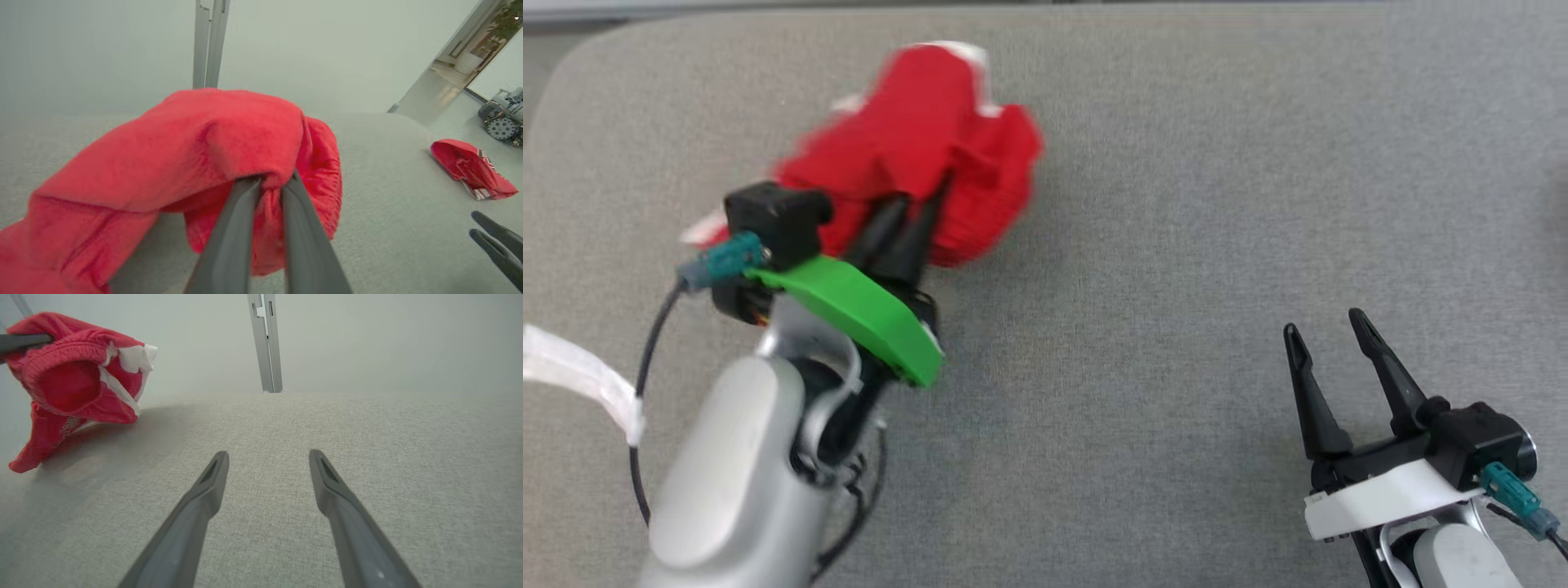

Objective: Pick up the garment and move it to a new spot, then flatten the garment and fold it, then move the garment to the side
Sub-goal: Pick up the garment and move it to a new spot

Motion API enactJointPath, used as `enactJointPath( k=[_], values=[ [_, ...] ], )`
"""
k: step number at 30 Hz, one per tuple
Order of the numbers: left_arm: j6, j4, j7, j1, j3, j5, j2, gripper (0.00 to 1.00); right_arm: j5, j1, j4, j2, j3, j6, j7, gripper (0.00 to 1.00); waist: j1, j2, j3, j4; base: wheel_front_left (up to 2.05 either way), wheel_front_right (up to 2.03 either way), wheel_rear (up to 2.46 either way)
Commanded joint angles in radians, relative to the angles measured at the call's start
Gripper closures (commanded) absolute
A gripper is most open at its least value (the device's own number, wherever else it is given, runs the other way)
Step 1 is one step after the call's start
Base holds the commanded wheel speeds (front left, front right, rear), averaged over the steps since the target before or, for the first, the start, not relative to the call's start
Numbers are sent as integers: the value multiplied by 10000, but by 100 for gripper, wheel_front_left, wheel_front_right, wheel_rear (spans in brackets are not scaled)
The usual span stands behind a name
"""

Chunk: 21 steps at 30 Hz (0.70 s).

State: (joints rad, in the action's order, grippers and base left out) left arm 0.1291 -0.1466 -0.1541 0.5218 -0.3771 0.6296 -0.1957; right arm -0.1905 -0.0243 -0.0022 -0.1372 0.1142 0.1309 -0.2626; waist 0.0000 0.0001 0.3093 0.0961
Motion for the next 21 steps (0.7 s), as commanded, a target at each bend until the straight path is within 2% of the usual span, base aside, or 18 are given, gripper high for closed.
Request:
enactJointPath(
  k=[1,6,9,11,14,16,19,21],
  values=[
    [-119,880,-313,-411,-104,172,11,100,20,150,20,47,-53,-3,-30,0,0,-1,-794,-238,0,0,0],
    [-635,4420,-1624,-1685,-1062,1119,647,100,36,273,29,171,-182,-3,-28,0,0,-1,-905,-825,0,0,0],
    [-942,5543,-2102,-2245,-1601,2260,1097,100,30,266,-12,256,-290,-3,-30,0,0,-1,-861,-1263,0,0,0],
    [-1172,5815,-2194,-2393,-1677,2965,1231,100,10,233,-20,295,-322,-3,-30,0,0,-1,-803,-1566,0,0,0],
    [-1815,5376,-1995,-2752,-1388,4231,1371,100,-35,176,19,395,-410,-3,-30,0,0,-1,-702,-2095,0,0,0],
    [-2244,4555,-1661,-2638,-820,4473,1381,100,-47,196,53,472,-446,-3,-28,0,0,-1,-621,-2387,0,0,0],
    [-2709,2437,-1378,-2647,79,4979,1380,100,-99,235,188,552,-432,-3,-30,0,0,-1,-527,-2774,0,0,0],
    [-2862,804,-986,-2466,720,5024,1197,100,-98,251,282,605,-374,-3,-28,0,0,-1,-503,-3000,0,0,0]
  ],
)
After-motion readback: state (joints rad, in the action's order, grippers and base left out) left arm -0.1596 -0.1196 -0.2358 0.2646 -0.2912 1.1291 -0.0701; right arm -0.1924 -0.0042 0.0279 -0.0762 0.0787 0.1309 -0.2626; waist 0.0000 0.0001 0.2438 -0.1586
